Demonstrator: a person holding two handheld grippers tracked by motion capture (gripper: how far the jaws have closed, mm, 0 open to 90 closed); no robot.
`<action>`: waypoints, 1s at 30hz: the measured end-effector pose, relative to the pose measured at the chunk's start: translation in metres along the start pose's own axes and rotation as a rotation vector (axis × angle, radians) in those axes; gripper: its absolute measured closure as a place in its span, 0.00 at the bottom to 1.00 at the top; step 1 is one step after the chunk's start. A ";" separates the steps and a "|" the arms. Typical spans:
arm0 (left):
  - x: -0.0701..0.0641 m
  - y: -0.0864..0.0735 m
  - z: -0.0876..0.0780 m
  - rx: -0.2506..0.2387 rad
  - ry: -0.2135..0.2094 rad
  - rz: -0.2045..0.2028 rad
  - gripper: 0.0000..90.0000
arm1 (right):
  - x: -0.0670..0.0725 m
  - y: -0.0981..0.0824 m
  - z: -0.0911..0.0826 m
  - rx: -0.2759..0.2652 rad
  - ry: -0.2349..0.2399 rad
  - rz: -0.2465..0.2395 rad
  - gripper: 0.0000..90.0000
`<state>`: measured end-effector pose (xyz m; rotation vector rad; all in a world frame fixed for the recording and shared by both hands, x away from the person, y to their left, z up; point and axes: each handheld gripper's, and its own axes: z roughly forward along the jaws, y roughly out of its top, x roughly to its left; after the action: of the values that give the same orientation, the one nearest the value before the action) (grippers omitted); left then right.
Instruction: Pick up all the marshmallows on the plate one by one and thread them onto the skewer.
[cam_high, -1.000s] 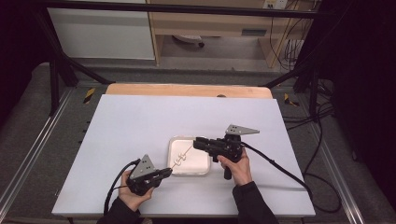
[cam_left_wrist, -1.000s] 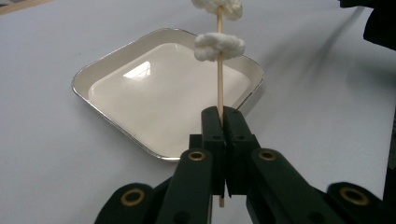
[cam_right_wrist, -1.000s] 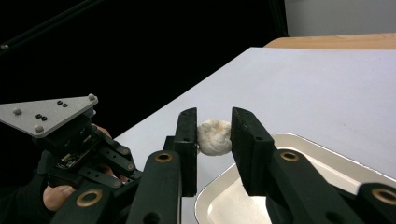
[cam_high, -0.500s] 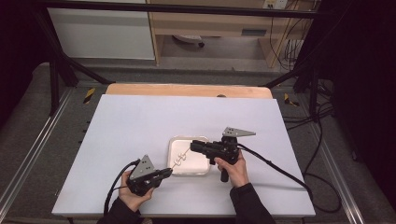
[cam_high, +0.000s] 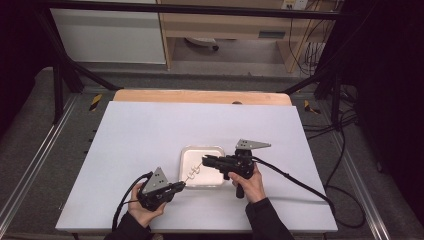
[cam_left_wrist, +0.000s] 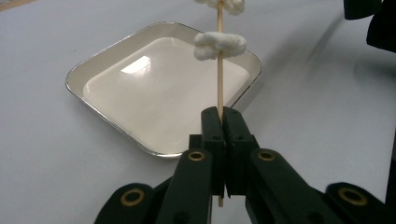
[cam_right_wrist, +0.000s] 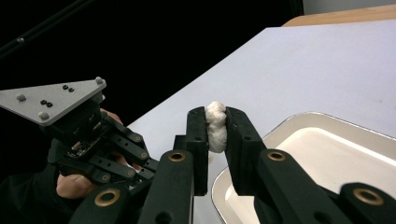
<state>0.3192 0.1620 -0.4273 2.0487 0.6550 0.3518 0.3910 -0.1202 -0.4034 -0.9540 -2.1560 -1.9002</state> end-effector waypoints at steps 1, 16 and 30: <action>0.000 0.000 0.000 0.000 0.000 0.000 0.99 | 0.000 -0.001 0.000 0.002 0.000 0.001 0.90; -0.002 -0.001 0.004 0.026 -0.001 0.022 0.99 | 0.005 -0.008 0.002 0.027 0.004 -0.006 0.91; -0.003 -0.001 0.006 0.036 -0.004 0.024 0.99 | 0.005 -0.013 0.001 0.039 0.005 -0.006 0.92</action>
<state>0.3193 0.1566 -0.4315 2.0921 0.6393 0.3524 0.3806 -0.1172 -0.4121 -0.9351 -2.1874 -1.8541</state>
